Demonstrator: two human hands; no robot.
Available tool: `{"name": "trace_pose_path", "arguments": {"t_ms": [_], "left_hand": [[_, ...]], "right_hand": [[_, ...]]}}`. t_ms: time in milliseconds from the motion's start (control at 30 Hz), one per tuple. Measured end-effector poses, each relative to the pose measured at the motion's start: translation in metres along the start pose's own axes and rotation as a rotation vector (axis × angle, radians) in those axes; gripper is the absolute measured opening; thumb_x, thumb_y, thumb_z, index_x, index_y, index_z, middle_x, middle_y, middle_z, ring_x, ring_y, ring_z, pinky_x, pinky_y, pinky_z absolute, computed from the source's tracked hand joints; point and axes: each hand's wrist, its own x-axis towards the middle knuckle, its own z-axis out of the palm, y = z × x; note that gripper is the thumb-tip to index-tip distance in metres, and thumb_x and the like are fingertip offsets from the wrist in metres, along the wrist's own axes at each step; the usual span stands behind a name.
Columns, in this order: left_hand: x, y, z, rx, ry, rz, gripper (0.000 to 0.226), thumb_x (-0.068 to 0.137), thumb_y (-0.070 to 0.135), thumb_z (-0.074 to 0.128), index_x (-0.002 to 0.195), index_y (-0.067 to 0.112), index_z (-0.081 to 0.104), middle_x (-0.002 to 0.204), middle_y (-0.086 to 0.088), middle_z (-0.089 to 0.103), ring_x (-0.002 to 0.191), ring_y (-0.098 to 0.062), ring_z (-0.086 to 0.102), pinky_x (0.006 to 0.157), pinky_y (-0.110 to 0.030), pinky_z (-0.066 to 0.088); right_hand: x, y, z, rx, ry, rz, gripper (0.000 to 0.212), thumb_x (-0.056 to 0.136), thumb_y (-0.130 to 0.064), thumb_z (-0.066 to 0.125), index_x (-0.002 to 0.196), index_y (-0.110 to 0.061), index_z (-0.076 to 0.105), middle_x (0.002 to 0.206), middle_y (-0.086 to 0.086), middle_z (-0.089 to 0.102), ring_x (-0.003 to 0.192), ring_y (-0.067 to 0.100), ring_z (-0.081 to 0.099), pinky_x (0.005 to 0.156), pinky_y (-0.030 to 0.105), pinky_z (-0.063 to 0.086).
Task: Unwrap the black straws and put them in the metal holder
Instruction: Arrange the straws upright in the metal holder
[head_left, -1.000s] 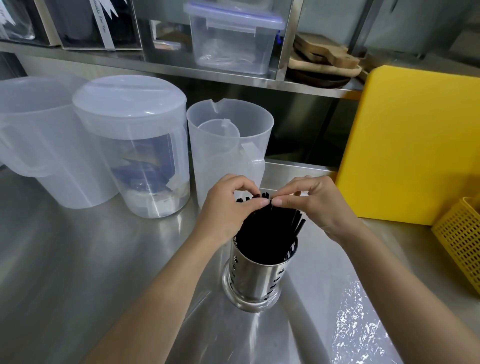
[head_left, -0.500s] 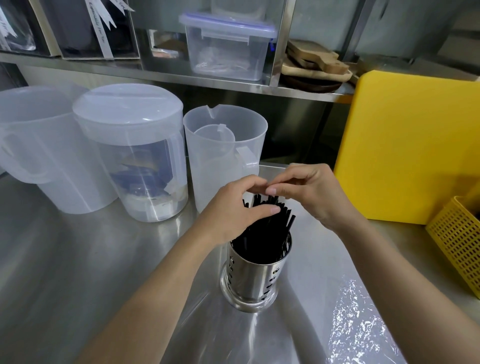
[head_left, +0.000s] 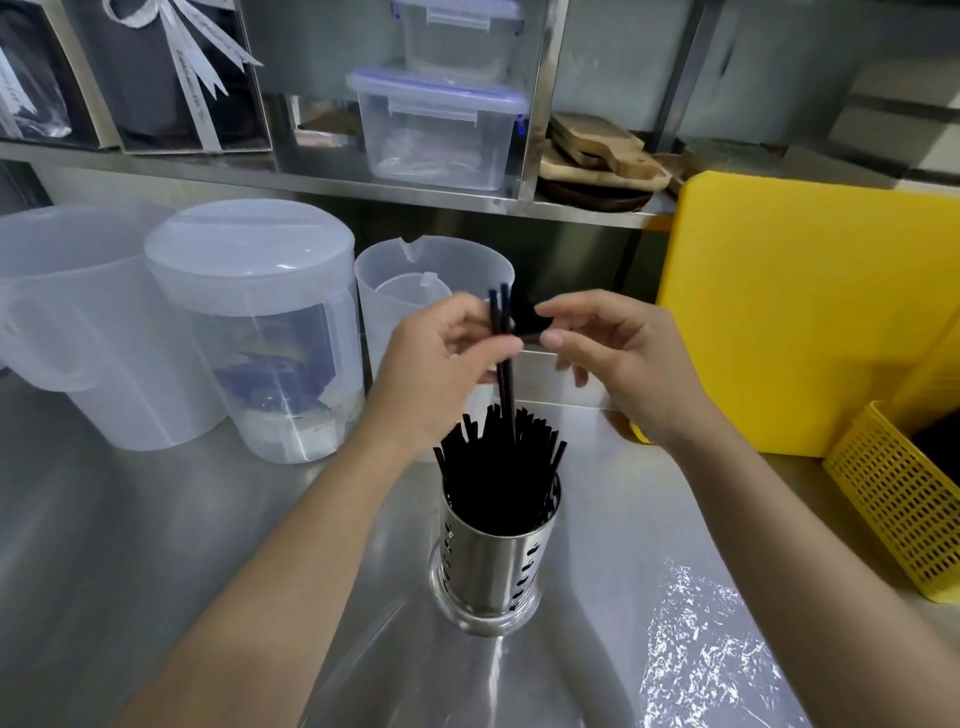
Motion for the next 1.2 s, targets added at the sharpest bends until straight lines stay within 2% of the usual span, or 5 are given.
{"name": "trace_pose_path", "arguments": {"t_ms": [233, 533, 767, 1067, 1200], "left_hand": [[0.014, 0.014, -0.036, -0.411, 0.427, -0.116, 0.008, 0.083, 0.008, 0.062, 0.076, 0.012, 0.062, 0.072, 0.000, 0.070, 0.069, -0.012, 0.071, 0.064, -0.029, 0.059], [-0.007, -0.016, -0.005, -0.920, 0.388, -0.663, 0.008, 0.085, 0.001, 0.058, 0.077, 0.003, 0.058, 0.055, -0.007, 0.069, 0.049, -0.013, 0.068, 0.045, -0.021, 0.053], [-0.016, -0.020, -0.006, -0.141, 0.347, -0.551, 0.012, 0.086, 0.023, 0.058, 0.078, 0.016, 0.052, 0.079, -0.007, 0.064, 0.048, -0.016, 0.056, 0.036, -0.021, 0.038], [-0.018, -0.026, 0.002, 0.238, 0.247, -0.244, 0.011, 0.085, 0.020, 0.055, 0.075, 0.021, 0.056, 0.075, -0.001, 0.067, 0.063, -0.016, 0.062, 0.065, -0.031, 0.049], [-0.020, -0.029, 0.006, 0.391, 0.140, -0.172, 0.005, 0.084, 0.022, 0.058, 0.079, 0.021, 0.059, 0.079, 0.005, 0.065, 0.074, -0.009, 0.059, 0.071, -0.023, 0.046]], "right_hand": [[-0.018, 0.012, -0.009, -0.185, -0.149, 0.101, 0.045, 0.082, 0.001, 0.061, 0.100, -0.040, 0.060, 0.088, 0.000, 0.065, 0.066, 0.006, 0.062, 0.058, 0.016, 0.050], [-0.030, 0.002, 0.009, 0.286, 0.098, -0.040, 0.021, 0.075, -0.009, 0.068, 0.078, -0.029, 0.073, 0.059, -0.008, 0.066, 0.052, 0.009, 0.055, 0.054, 0.018, 0.046], [-0.031, -0.012, -0.007, 0.172, 0.436, -0.229, 0.016, 0.085, -0.030, 0.050, 0.076, -0.018, 0.054, 0.052, -0.016, 0.050, 0.048, 0.003, 0.041, 0.048, 0.013, 0.034], [-0.043, 0.016, 0.012, -0.311, -0.183, 0.061, 0.021, 0.077, -0.046, 0.064, 0.077, -0.027, 0.054, 0.053, -0.011, 0.050, 0.051, 0.003, 0.046, 0.052, 0.019, 0.035], [-0.048, 0.037, 0.004, -0.121, -0.066, 0.174, 0.031, 0.074, -0.051, 0.063, 0.084, -0.022, 0.062, 0.063, 0.009, 0.053, 0.059, 0.010, 0.046, 0.055, 0.024, 0.036]]}}
